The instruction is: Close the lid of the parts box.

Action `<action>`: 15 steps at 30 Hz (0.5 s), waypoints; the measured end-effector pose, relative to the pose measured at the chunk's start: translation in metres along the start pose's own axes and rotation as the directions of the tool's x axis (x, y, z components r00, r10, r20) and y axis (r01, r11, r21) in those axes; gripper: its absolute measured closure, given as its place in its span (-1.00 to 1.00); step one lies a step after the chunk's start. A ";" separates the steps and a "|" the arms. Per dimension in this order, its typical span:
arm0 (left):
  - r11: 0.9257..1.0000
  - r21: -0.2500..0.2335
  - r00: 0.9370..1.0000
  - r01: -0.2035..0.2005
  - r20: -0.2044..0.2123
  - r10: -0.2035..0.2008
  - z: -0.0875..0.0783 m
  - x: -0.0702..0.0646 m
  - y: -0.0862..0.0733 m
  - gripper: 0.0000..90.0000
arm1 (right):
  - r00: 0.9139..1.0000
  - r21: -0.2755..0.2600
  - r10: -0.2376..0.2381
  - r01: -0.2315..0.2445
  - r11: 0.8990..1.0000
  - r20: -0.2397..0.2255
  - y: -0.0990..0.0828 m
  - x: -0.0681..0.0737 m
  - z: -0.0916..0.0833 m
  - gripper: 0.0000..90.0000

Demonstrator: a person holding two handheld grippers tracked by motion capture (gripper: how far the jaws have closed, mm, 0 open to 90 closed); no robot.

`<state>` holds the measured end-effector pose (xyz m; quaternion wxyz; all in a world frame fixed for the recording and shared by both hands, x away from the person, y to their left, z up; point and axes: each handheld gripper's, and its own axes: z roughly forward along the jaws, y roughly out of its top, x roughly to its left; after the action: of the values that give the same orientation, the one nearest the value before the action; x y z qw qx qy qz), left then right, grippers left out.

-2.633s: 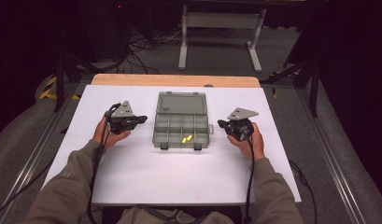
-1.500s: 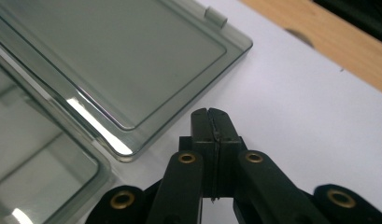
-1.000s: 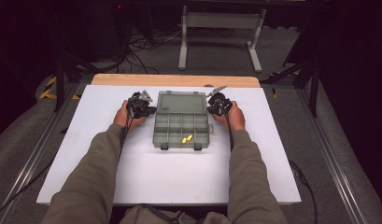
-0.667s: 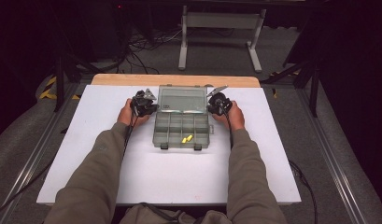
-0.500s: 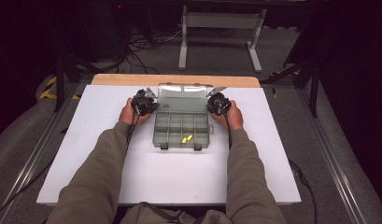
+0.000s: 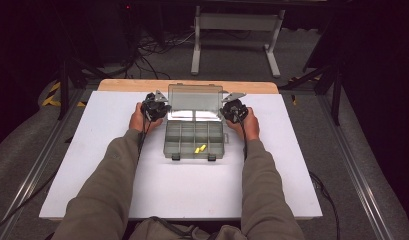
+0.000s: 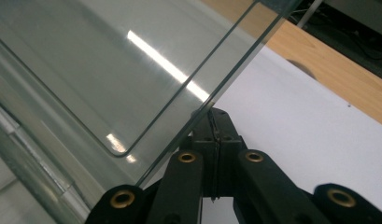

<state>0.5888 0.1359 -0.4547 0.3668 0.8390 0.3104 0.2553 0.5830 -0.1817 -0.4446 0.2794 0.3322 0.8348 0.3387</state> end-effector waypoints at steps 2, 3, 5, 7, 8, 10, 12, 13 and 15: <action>1.000 -0.013 1.000 0.004 -0.003 -0.004 -0.002 0.000 0.001 0.99 | 1.000 -0.008 0.001 -0.001 1.000 0.002 0.000 0.000 0.000 1.00; 1.000 -0.016 1.000 0.004 -0.010 -0.004 -0.003 0.000 0.001 0.99 | 1.000 -0.016 0.002 -0.002 1.000 0.004 0.000 0.001 -0.001 1.00; 0.999 -0.045 1.000 0.007 -0.020 -0.008 -0.007 0.002 0.002 0.99 | 1.000 -0.030 -0.004 0.005 1.000 0.019 0.002 0.002 -0.002 1.00; 0.999 -0.054 1.000 0.004 -0.021 -0.005 -0.008 0.003 0.003 0.99 | 1.000 -0.041 -0.001 0.002 0.999 0.022 0.002 0.002 -0.003 1.00; 0.998 -0.061 1.000 0.005 -0.024 -0.006 -0.010 0.002 0.004 0.99 | 1.000 -0.047 -0.003 0.005 0.999 0.029 0.002 0.003 -0.003 1.00; 0.996 -0.084 1.000 0.003 -0.030 -0.006 -0.013 0.003 0.005 0.99 | 0.999 -0.064 -0.012 0.014 0.998 0.038 0.005 0.003 -0.006 1.00; 0.995 -0.097 1.000 0.009 -0.027 -0.012 -0.016 0.003 0.006 0.99 | 0.999 -0.070 -0.013 0.016 0.997 0.049 0.006 0.004 -0.007 1.00; 0.994 -0.109 0.999 0.002 -0.036 -0.006 -0.017 0.003 0.007 0.99 | 0.998 -0.077 -0.016 0.020 0.997 0.053 0.007 0.004 -0.009 1.00; 0.993 -0.119 0.999 -0.002 -0.032 -0.002 -0.020 0.002 0.009 0.99 | 0.998 -0.091 -0.015 0.020 0.996 0.055 0.008 0.004 -0.010 1.00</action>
<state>0.5801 0.1417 -0.4351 0.4112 0.8115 0.3006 0.2866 0.5761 -0.1784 -0.4333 0.3199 0.3209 0.8133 0.3651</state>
